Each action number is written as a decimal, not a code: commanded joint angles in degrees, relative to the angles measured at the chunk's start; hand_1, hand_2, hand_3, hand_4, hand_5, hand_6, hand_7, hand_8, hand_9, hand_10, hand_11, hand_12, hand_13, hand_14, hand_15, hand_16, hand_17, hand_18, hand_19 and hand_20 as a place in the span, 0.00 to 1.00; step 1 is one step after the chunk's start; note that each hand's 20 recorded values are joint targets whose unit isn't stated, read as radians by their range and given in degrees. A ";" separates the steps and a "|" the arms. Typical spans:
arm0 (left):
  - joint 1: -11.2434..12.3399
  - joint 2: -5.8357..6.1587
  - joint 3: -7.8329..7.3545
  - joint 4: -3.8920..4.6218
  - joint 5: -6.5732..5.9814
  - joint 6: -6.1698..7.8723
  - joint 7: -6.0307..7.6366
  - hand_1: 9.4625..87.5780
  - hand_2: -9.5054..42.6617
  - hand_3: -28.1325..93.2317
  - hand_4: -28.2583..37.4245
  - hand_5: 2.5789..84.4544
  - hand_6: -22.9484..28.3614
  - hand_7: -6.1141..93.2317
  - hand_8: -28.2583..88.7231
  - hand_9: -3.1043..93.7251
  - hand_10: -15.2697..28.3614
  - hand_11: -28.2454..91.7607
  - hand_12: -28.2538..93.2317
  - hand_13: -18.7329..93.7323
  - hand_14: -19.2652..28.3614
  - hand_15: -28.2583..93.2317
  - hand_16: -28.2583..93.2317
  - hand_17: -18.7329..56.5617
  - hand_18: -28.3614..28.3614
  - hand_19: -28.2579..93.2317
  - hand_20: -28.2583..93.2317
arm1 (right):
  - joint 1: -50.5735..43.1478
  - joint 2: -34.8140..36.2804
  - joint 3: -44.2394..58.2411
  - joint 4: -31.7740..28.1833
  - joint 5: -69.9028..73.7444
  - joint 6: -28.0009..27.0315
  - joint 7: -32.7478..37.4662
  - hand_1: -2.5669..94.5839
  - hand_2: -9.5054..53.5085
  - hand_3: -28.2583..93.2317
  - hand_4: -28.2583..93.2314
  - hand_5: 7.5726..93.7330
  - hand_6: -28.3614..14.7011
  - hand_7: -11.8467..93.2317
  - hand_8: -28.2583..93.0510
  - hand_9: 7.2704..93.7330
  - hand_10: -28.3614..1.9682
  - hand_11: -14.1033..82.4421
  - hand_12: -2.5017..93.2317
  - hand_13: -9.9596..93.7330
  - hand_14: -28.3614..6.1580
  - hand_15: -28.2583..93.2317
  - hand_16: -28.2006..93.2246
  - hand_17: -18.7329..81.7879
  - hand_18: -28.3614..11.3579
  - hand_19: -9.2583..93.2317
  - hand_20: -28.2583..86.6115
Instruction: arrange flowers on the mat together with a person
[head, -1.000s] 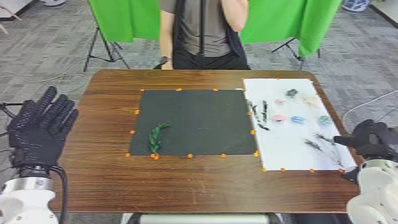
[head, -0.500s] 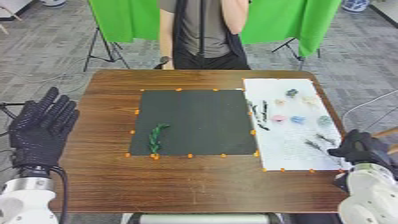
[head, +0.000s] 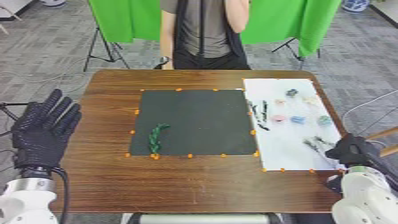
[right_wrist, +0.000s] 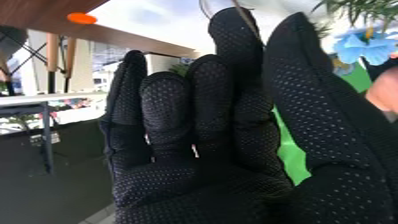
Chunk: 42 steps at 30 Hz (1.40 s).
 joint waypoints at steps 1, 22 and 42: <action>0.78 -0.52 0.41 0.19 0.11 -0.40 -0.71 0.17 0.51 0.82 0.00 0.43 0.57 0.16 0.16 0.30 0.64 0.37 0.27 0.33 0.68 0.42 0.17 0.18 0.68 0.47 0.30 | 0.86 0.18 -1.89 -2.24 0.90 4.54 3.25 0.56 0.03 0.79 0.01 0.75 0.65 0.48 0.30 0.66 0.52 0.71 0.64 0.60 0.36 0.84 0.65 0.42 0.18 0.79 0.58; 0.33 -0.15 1.54 0.51 0.20 -0.10 -1.74 0.17 0.51 0.83 0.00 0.42 0.58 0.15 0.17 0.30 0.65 0.36 0.27 0.34 0.68 0.43 0.17 0.18 0.68 0.47 0.30 | 19.63 2.92 -20.30 -4.67 1.41 20.00 7.99 0.56 0.00 0.81 0.05 0.80 0.63 0.45 0.35 0.71 0.47 0.69 0.65 0.63 0.33 0.84 0.64 0.44 0.13 0.82 0.57; -3.60 1.52 6.08 1.88 0.19 -0.03 -4.54 0.19 0.52 0.86 0.00 0.43 0.57 0.15 0.16 0.30 0.65 0.36 0.27 0.34 0.68 0.43 0.17 0.18 0.68 0.47 0.30 | 38.73 -16.15 -42.74 4.17 2.45 13.66 5.91 0.55 0.00 0.82 0.09 0.81 0.60 0.44 0.37 0.71 0.40 0.71 0.63 0.64 0.26 0.86 0.63 0.44 0.05 0.86 0.54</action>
